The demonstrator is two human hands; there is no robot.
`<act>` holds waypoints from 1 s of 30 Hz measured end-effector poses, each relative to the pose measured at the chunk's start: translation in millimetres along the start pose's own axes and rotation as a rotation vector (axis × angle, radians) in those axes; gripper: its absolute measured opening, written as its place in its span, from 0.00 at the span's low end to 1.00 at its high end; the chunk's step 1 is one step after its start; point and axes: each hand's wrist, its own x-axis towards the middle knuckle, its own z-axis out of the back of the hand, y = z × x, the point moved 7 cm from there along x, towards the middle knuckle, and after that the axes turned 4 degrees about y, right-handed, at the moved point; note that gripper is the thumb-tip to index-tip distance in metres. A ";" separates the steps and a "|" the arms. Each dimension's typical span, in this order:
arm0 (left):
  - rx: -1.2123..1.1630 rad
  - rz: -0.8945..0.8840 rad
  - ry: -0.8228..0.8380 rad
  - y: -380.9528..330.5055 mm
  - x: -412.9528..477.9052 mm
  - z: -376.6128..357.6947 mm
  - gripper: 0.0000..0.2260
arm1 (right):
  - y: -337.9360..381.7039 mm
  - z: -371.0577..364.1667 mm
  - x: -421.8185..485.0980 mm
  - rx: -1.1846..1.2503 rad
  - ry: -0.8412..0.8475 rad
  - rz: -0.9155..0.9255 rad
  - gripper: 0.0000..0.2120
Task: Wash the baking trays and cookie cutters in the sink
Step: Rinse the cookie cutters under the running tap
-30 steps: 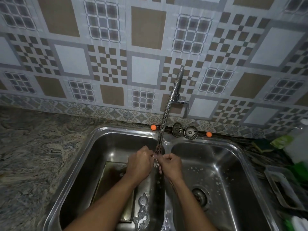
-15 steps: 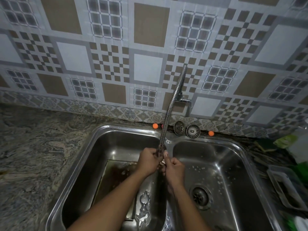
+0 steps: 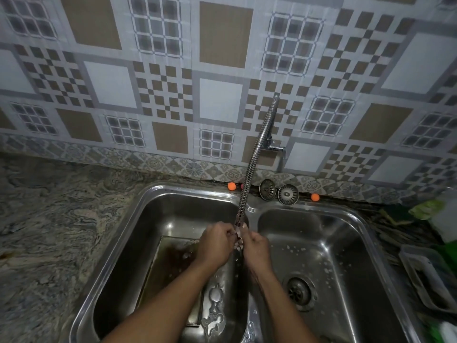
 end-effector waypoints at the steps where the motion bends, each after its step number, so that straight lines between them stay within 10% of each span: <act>1: 0.117 -0.029 -0.031 -2.4 0.3 2.2 0.08 | 0.5 -3.0 -1.4 -0.018 0.025 0.042 0.16; 13: 0.083 -0.335 -0.136 -13.3 -5.7 3.9 0.01 | -3.4 6.0 11.4 -0.085 -0.155 -0.065 0.22; 21: -0.610 0.395 -0.017 33.1 3.5 -15.9 0.04 | -13.7 -11.5 -0.3 0.263 -0.109 -0.105 0.07; 30: -0.690 0.337 -0.105 18.3 -3.4 -26.4 0.04 | -51.4 -19.0 17.4 0.702 -0.028 -0.568 0.17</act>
